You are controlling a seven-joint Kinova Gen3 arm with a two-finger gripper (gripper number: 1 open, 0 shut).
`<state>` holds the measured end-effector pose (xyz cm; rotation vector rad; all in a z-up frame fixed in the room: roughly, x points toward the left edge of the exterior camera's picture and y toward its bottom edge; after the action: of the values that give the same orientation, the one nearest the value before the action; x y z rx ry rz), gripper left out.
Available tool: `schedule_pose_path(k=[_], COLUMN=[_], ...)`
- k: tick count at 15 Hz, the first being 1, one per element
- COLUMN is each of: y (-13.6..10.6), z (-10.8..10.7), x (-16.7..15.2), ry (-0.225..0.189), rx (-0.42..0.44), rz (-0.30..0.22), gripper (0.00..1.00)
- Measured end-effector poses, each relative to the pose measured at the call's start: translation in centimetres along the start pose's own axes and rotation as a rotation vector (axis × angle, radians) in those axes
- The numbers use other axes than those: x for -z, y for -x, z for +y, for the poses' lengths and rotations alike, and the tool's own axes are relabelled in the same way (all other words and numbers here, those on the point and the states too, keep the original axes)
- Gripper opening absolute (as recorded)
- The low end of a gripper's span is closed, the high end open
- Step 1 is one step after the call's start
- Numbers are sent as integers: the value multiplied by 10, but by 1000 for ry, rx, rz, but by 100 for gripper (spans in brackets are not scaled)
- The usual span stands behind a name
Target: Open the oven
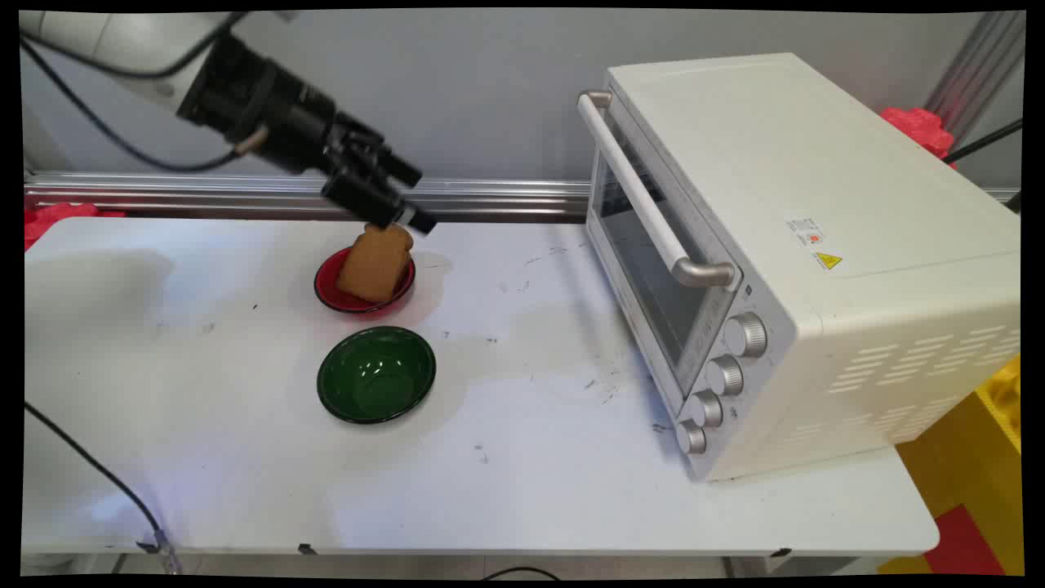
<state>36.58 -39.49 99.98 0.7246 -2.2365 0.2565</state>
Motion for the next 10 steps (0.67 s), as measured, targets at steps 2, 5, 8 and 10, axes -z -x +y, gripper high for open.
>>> schedule_pose_path(k=[2, 5, 8, 10], y=[-11, -29, -42, -47], z=[-1, -2, -3, -4], x=[1, 1, 0, -1], ry=[-1, -1, 0, 1], rx=[8, 18, 20, 16], rz=[36, 100, 142, 158], gripper=[100, 100, 100, 100])
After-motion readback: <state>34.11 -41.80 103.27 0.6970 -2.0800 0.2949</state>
